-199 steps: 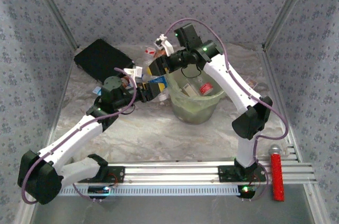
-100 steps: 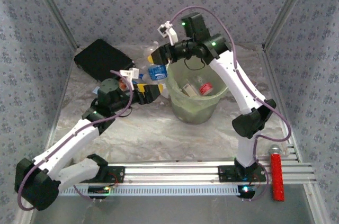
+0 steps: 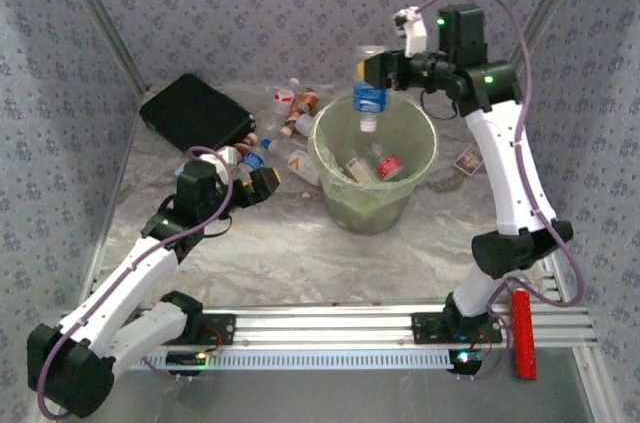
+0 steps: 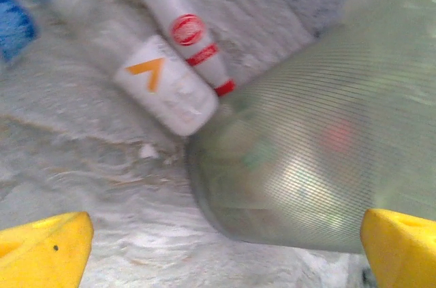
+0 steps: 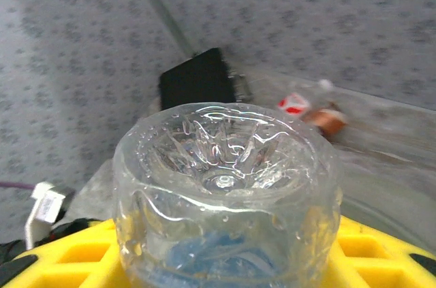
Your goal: Put the plastic bottles in the bin
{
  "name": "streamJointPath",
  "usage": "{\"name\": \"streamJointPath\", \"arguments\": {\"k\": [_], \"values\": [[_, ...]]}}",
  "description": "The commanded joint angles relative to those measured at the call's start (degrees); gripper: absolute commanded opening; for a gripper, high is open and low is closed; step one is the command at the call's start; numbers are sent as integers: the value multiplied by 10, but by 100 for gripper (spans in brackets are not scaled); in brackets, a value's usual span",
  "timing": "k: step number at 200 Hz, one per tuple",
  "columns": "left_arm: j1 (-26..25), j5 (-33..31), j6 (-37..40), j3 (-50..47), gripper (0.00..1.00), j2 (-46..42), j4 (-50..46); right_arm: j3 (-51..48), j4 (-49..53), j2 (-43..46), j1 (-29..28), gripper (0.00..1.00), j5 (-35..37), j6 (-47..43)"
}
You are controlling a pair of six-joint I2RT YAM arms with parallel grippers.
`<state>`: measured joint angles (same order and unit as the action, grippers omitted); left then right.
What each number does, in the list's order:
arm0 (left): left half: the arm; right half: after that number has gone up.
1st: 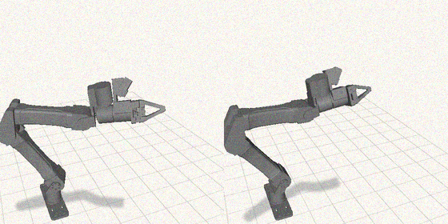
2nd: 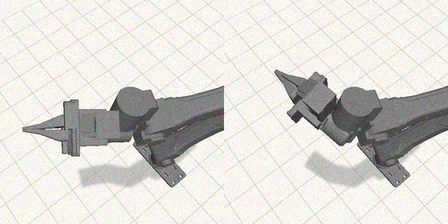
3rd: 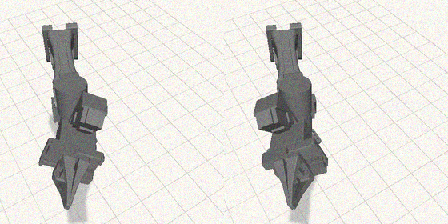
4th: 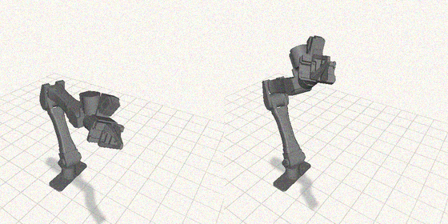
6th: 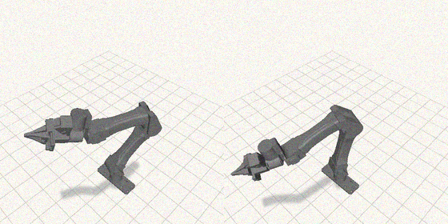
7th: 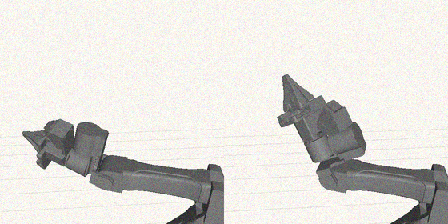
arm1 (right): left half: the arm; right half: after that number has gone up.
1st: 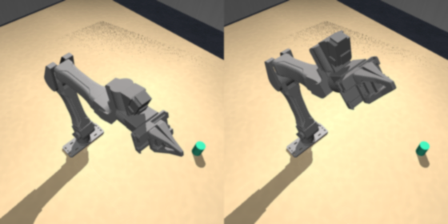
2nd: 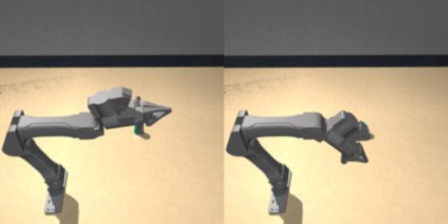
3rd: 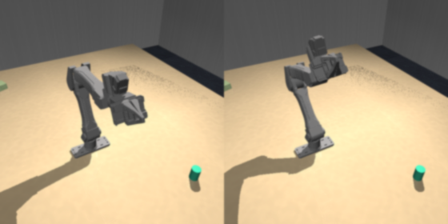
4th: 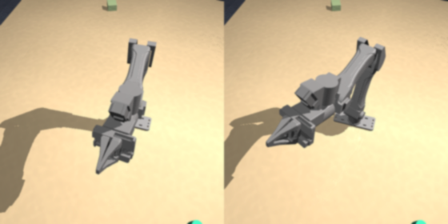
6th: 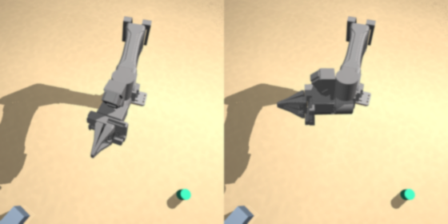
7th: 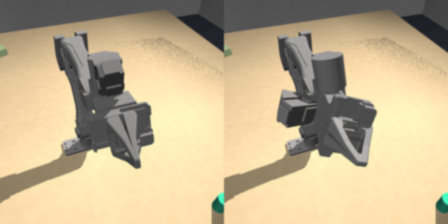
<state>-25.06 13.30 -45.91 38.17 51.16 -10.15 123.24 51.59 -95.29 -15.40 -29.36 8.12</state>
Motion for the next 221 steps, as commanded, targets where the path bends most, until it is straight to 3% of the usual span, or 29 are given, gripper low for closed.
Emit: {"name": "streamJointPath", "arguments": {"k": [1, 45, 98, 193, 221], "values": [[20, -51, -39, -11, 100, -14, -55, -23, 32, 12, 13, 52, 59, -23], [51, -67, -95, -42, 99, -34, -51, -85, 41, -2, 12, 51, 70, -52], [55, -64, -104, -46, 98, -33, -56, -195, -11, -12, -12, 49, 46, -49], [75, -68, -121, -55, 97, -28, -61, -335, -47, -25, -38, 49, 87, -41], [81, -74, -127, -56, 96, -26, -64, -368, -63, -22, -39, 53, 89, -30]]}}
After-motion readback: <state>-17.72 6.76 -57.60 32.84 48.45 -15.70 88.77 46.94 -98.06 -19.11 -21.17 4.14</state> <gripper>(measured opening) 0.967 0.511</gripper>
